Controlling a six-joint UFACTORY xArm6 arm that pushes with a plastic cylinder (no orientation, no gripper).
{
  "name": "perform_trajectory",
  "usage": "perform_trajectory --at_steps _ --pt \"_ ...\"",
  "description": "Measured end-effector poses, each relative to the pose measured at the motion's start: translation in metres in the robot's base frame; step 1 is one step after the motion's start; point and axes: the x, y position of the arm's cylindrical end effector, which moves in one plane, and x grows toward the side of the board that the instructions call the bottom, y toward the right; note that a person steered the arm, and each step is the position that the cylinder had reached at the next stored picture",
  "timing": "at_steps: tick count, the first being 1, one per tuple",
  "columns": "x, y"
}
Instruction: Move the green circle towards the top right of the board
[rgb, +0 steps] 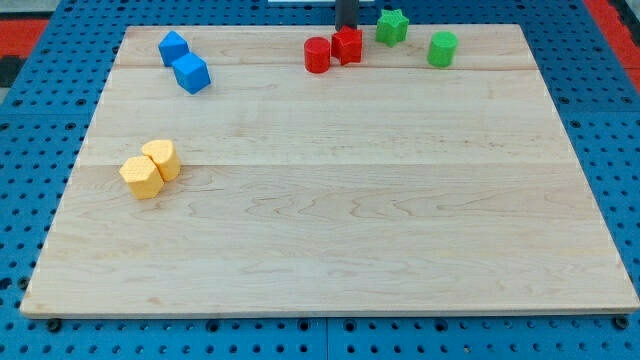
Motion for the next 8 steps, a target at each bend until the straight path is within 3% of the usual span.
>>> perform_trajectory --at_steps 2,3,5,7,8 --pt "0.001 0.033" --pt "-0.001 0.076" --pt "0.001 0.235" --pt "0.001 0.294" --pt "0.040 0.288"
